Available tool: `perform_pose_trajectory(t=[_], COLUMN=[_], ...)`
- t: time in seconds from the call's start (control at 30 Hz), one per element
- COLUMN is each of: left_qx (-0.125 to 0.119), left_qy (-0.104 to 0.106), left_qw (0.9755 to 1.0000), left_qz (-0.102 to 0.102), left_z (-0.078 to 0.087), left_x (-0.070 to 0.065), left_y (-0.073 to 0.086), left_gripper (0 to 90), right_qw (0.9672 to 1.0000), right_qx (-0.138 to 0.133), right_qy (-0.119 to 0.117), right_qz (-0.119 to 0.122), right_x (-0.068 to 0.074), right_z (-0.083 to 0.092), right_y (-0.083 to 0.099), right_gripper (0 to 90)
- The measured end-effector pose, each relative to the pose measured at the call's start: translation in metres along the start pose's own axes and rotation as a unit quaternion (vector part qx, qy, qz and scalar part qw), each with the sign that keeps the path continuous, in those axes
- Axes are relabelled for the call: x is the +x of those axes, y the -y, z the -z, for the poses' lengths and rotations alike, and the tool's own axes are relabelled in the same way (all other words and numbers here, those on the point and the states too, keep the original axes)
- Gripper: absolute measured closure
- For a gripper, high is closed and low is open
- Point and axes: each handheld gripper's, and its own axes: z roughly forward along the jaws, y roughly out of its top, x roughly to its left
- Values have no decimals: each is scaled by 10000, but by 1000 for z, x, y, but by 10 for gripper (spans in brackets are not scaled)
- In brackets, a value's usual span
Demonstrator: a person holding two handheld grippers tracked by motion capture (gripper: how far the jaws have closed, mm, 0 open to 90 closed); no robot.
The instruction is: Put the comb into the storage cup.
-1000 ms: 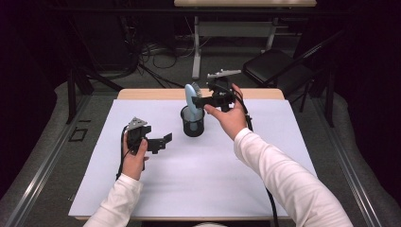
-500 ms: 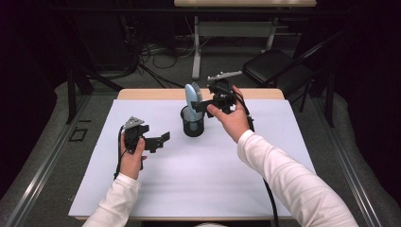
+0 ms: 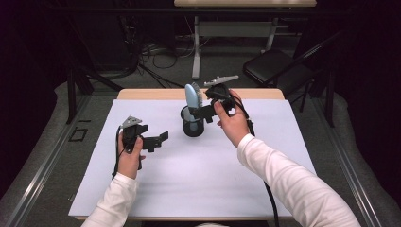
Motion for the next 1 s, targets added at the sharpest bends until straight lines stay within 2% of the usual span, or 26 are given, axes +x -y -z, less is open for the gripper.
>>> perform_pose_trajectory(t=[0.3,0.5,0.63,1.0], left_qx=[-56,-33,-21,-10], left_qy=[47,116,156,220], left_qw=[10000,9999,9999,9998], left_qz=[49,57,22,-20], left_z=[3,3,4,10], left_x=[1,1,0,0], left_y=[-3,-5,-7,-10], left_gripper=[5,5,5,4], right_qw=[9999,9999,9998,9999], right_qx=[29,-18,-12,-54], right_qy=[34,39,86,20], right_qz=[144,134,153,90], right_x=[1,-2,-6,-13], right_z=[2,8,11,29], right_y=[6,12,20,49], right_gripper=[0,0,0,0])
